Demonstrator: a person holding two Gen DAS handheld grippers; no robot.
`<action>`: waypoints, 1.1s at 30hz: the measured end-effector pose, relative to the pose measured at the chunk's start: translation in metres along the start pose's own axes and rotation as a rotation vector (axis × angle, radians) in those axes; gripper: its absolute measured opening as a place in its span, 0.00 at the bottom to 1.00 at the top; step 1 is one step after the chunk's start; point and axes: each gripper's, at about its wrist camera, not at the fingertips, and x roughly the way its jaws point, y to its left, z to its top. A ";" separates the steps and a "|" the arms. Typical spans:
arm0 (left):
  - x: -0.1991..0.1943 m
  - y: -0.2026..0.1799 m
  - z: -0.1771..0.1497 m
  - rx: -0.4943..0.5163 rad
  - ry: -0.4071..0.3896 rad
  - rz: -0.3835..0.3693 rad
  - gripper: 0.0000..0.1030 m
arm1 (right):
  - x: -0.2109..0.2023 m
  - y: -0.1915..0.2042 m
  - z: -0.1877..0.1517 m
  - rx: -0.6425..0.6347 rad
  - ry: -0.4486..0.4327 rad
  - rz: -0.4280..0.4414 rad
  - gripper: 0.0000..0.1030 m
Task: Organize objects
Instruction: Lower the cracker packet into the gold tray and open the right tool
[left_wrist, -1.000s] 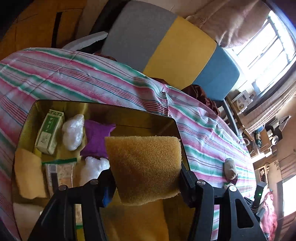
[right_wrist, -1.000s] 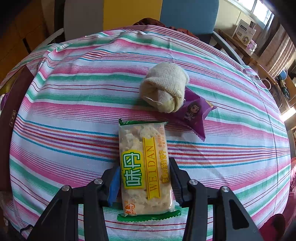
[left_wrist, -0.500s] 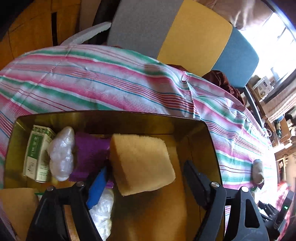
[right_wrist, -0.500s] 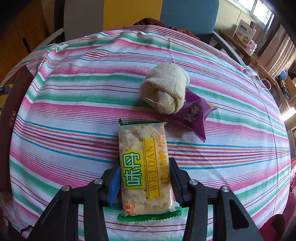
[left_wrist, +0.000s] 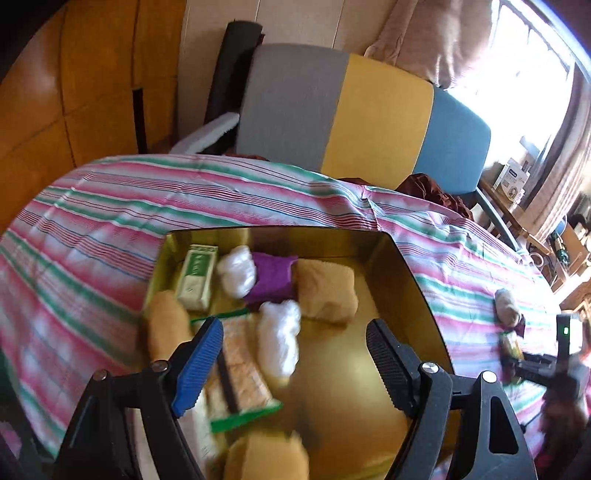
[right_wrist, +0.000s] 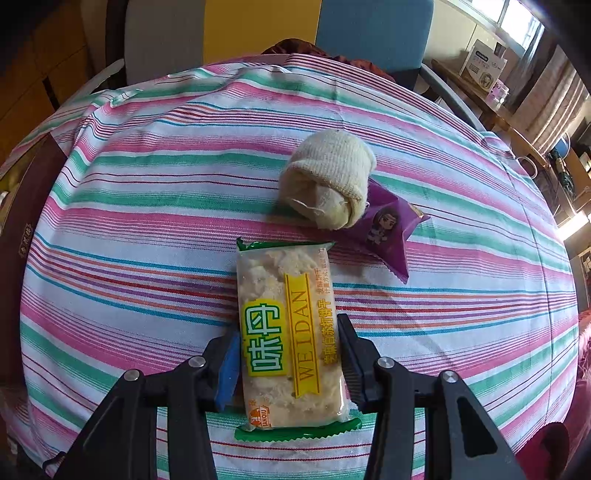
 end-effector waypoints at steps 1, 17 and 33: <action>-0.007 0.003 -0.005 0.006 -0.010 0.003 0.78 | -0.002 0.000 0.001 0.017 0.000 0.030 0.46; -0.059 0.046 -0.042 -0.012 -0.125 0.046 0.78 | -0.105 0.240 0.035 -0.198 -0.066 0.441 0.46; -0.062 0.073 -0.057 -0.058 -0.128 0.084 0.85 | -0.026 0.305 0.027 -0.068 0.151 0.506 0.51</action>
